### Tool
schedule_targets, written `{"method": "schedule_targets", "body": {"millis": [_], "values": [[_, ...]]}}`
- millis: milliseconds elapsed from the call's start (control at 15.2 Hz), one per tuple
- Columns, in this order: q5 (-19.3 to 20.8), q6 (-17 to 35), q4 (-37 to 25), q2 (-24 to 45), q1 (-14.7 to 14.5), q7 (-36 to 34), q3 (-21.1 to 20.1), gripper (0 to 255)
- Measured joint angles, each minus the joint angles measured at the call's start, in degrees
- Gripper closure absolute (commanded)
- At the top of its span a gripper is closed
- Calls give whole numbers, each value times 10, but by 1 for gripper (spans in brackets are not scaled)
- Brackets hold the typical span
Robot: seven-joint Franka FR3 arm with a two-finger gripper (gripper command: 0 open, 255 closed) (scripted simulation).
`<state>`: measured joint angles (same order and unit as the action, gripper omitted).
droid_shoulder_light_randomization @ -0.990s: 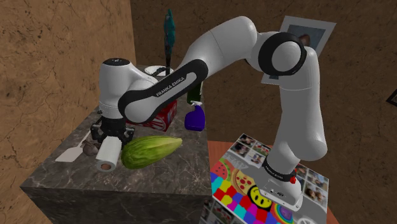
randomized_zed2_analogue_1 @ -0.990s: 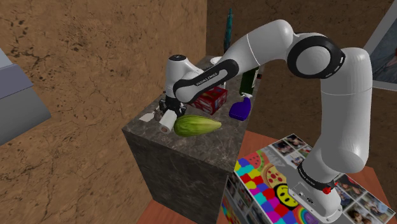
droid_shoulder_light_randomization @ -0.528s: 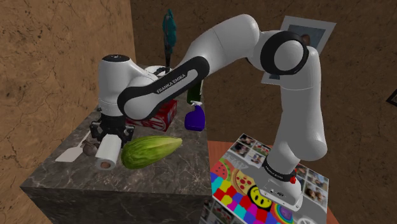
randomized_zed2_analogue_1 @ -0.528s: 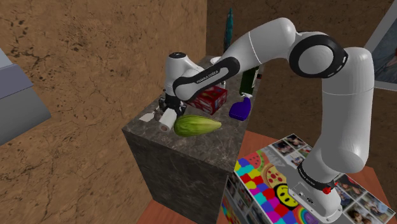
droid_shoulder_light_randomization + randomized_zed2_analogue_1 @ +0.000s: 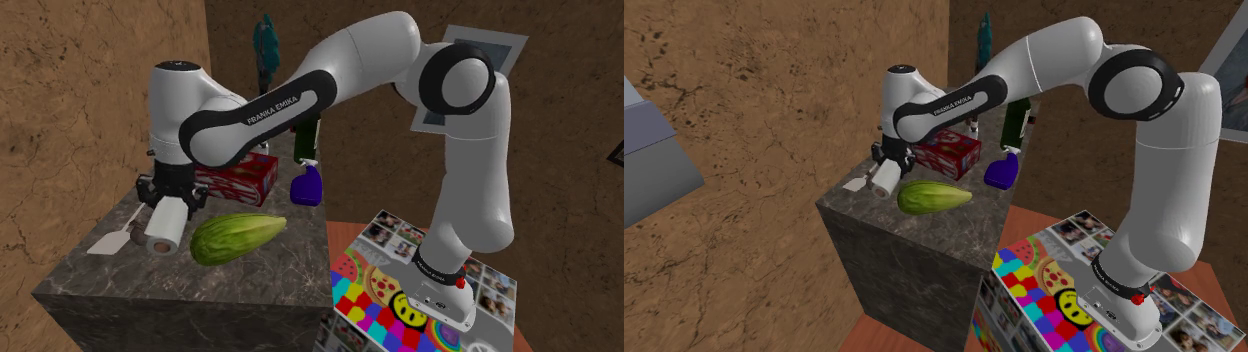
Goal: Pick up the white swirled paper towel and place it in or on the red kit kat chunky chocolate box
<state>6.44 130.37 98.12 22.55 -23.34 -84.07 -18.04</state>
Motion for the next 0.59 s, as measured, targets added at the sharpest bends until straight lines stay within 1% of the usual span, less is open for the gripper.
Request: {"method": "schedule_targets", "body": {"millis": [594], "values": [[-9,-60,-40,-22,1,4,-5,255]]}}
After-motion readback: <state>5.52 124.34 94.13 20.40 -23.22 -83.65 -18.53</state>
